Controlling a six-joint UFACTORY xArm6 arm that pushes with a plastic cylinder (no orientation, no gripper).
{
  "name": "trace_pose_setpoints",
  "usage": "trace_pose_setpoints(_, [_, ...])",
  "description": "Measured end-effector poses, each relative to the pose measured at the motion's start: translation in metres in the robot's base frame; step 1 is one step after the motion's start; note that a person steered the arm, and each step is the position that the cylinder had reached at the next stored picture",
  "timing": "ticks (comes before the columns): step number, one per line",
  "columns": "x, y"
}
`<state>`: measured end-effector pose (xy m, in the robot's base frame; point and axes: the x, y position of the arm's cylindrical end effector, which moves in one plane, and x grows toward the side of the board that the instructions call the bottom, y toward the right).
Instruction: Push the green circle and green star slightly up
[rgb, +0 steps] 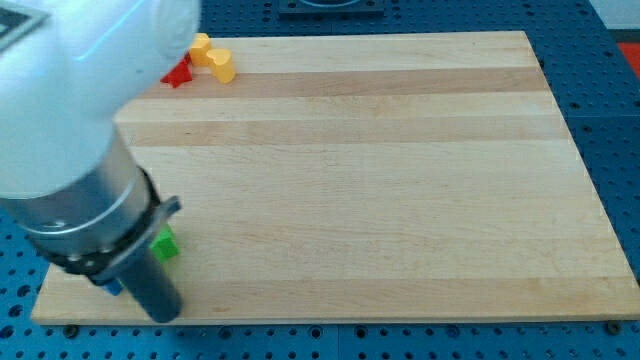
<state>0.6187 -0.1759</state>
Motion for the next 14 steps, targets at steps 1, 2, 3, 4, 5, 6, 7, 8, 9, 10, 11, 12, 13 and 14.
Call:
trace_pose_setpoints(1, [0.000,-0.003])
trace_pose_setpoints(2, [-0.001,-0.005])
trace_pose_setpoints(3, [-0.001,-0.007])
trace_pose_setpoints(4, [0.000,-0.008])
trace_pose_setpoints(5, [0.000,-0.008])
trace_pose_setpoints(6, [-0.001,-0.006])
trace_pose_setpoints(7, [0.000,-0.004])
trace_pose_setpoints(8, [0.000,-0.010])
trace_pose_setpoints(9, [0.000,-0.013])
trace_pose_setpoints(10, [0.000,-0.022])
trace_pose_setpoints(11, [0.000,-0.033])
trace_pose_setpoints(12, [0.000,-0.037])
trace_pose_setpoints(13, [-0.001,-0.039])
trace_pose_setpoints(14, [-0.002,-0.039])
